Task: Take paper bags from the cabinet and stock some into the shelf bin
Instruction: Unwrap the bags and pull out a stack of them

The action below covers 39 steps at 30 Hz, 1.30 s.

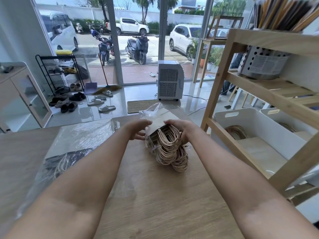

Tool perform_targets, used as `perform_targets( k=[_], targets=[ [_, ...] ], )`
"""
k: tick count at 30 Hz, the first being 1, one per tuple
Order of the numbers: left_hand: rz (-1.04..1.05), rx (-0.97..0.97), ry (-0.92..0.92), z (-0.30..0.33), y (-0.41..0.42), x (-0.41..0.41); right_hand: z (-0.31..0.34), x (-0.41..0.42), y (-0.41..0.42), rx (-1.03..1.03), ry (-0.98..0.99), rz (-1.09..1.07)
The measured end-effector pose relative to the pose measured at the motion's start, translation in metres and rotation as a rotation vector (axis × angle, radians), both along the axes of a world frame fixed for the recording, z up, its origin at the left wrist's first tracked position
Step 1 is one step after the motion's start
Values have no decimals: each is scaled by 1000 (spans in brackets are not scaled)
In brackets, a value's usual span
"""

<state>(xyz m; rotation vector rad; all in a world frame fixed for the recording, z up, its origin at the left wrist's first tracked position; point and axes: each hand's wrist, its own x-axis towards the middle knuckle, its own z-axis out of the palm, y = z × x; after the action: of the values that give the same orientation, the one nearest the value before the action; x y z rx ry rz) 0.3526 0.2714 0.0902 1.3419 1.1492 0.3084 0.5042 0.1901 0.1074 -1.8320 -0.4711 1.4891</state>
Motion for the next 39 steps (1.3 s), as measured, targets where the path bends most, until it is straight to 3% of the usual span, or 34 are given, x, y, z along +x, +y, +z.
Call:
perform_targets(
  k=[7,15,19,25,28,32,36,39],
  targets=[
    [0,-18,-69,3,-4,-5,-10,-1,5,0,-7,47],
    [37,-45,-120,8,-10,-10,-22,-11,6,180,-37,-153],
    [155,6,-112,6,-7,-7,-22,-13,1,230,-45,-228],
    [255,89,-74,10,-13,0,-9,3,-35,230,-61,-196],
    [282,233,94,17,-22,6,-1,14,-62,286,-113,-150],
    [190,586,398,42,-49,18,13,32,-108,409,-230,-51],
    [-94,877,384,70,-81,37,24,60,-162,452,-418,76],
    [-376,916,404,80,-108,57,27,80,-201,394,-580,149]
  ],
)
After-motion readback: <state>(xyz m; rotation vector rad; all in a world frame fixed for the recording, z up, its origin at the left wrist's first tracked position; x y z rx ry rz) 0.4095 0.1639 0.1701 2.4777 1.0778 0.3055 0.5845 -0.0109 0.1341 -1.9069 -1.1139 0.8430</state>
